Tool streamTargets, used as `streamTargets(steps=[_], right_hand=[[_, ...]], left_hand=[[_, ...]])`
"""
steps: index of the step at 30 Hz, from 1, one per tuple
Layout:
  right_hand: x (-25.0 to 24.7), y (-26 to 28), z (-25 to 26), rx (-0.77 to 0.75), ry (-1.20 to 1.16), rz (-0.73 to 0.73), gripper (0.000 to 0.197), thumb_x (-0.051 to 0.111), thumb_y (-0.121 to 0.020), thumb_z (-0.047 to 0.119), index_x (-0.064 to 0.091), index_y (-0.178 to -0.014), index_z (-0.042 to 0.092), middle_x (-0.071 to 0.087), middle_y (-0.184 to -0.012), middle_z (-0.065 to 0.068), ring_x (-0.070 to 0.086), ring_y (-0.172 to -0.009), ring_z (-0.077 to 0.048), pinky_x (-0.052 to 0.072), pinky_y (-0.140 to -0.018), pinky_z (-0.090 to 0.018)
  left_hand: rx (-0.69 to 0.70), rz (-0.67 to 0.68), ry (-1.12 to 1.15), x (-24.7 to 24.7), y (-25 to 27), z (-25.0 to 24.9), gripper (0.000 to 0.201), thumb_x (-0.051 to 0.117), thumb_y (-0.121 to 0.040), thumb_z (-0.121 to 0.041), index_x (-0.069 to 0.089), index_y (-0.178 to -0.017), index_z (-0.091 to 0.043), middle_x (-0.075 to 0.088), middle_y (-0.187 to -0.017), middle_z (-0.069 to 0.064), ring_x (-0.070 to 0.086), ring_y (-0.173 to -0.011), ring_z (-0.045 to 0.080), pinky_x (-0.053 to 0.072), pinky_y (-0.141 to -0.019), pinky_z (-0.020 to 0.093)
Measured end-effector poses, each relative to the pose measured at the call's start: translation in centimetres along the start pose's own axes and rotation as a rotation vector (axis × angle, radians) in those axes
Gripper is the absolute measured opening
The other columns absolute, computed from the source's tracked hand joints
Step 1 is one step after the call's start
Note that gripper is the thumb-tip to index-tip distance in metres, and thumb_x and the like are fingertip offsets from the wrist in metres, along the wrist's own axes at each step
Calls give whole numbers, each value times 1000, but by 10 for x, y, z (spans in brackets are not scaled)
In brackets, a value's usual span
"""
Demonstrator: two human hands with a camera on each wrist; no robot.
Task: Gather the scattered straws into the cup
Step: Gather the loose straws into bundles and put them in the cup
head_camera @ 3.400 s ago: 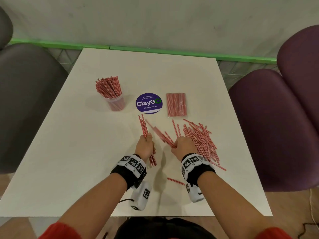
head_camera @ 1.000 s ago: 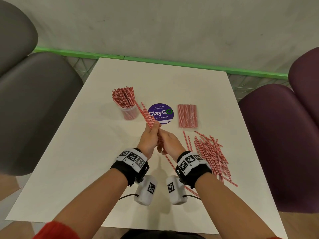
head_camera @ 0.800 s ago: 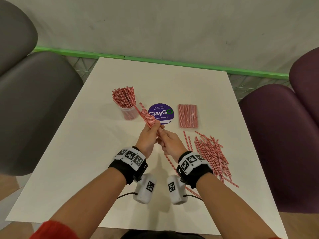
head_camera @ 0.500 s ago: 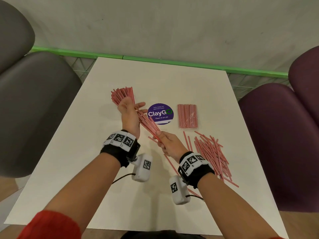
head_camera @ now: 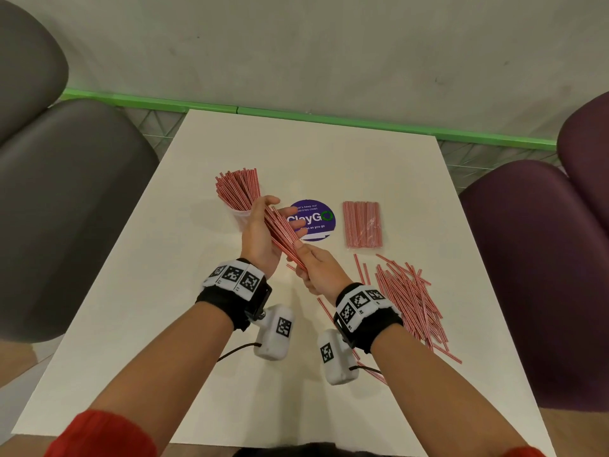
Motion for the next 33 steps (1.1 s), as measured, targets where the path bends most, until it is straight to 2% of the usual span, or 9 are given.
streamTargets(steps=[4, 8, 13, 19, 23, 26, 29, 31, 33], right_hand=[[4, -5, 3, 24, -30, -2, 38, 37, -98, 43, 56, -79, 17, 38, -53, 2, 24, -33, -3, 19, -34, -14], [8, -9, 8, 9, -21, -22, 40, 41, -96, 44, 60, -78, 15, 41, -53, 1, 25, -32, -2, 20, -34, -14], [15, -15, 13, 5, -140, -62, 41, 41, -97, 44, 65, -84, 12, 57, -58, -2, 34, -33, -5, 23, -35, -15], [28, -29, 21, 85, -289, -114, 38, 46, -94, 43, 68, -84, 12, 63, -61, -4, 38, -37, -8, 25, -31, -14], [36, -44, 31, 46, -141, -150, 40, 52, -91, 43, 66, -71, 11, 54, -55, -4, 32, -35, -7, 23, -34, -16], [42, -56, 35, 27, -85, -144, 44, 52, -90, 47, 65, -64, 14, 44, -50, -1, 29, -33, -5, 22, -35, -16], [48, -70, 48, -50, -5, -130, 47, 46, -93, 49, 63, -65, 14, 43, -49, 1, 33, -33, -3, 26, -37, -15], [54, -80, 60, -132, 118, -123, 48, 40, -95, 48, 63, -68, 15, 48, -52, 2, 40, -37, -2, 32, -42, -15], [53, -90, 69, -173, 238, -166, 47, 34, -97, 48, 60, -71, 17, 57, -62, 2, 53, -52, -10, 43, -54, -25]], left_hand=[[-29, -11, 131, -8, -3, -4, 36, 35, -96, -48, 52, -82, -20, 62, -80, 5, 60, -71, 22, 52, -77, 37], [147, -156, -32, -15, -5, -13, 30, 32, -101, -32, 46, -78, -19, 48, -58, -1, 50, -44, 12, 46, -54, 29], [334, -389, -96, -33, -7, -33, 37, 25, -102, -32, 39, -73, -16, 36, -58, 1, 37, -38, 7, 41, -42, 23], [440, -416, -357, -44, -8, -48, 33, 24, -101, -20, 53, -84, -20, 56, -71, -5, 55, -47, 4, 46, -53, 21], [455, -343, -476, -47, -12, -58, 31, 30, -98, -12, 61, -98, -13, 61, -81, -8, 57, -56, -8, 43, -51, 6], [481, -295, -649, -48, -21, -71, 18, 38, -99, -19, 56, -96, -15, 58, -76, -7, 54, -60, 5, 45, -55, 15], [520, -279, -779, -52, -36, -84, 13, 42, -99, -26, 50, -96, -17, 56, -74, -4, 51, -57, 7, 44, -52, 13], [543, -343, -762, -60, -48, -97, 12, 42, -98, -27, 51, -98, -19, 56, -74, -4, 55, -60, 15, 53, -59, 30], [593, -434, -749, -65, -58, -113, 15, 41, -98, -26, 53, -101, -18, 55, -72, -6, 57, -65, 22, 56, -65, 46]])
Point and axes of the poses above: each hand's wrist, its own y-axis away from the middle knuckle, its own x-axis out of the palm, z = x × y, the point moved 7 cm from there along -y, towards the middle knuckle
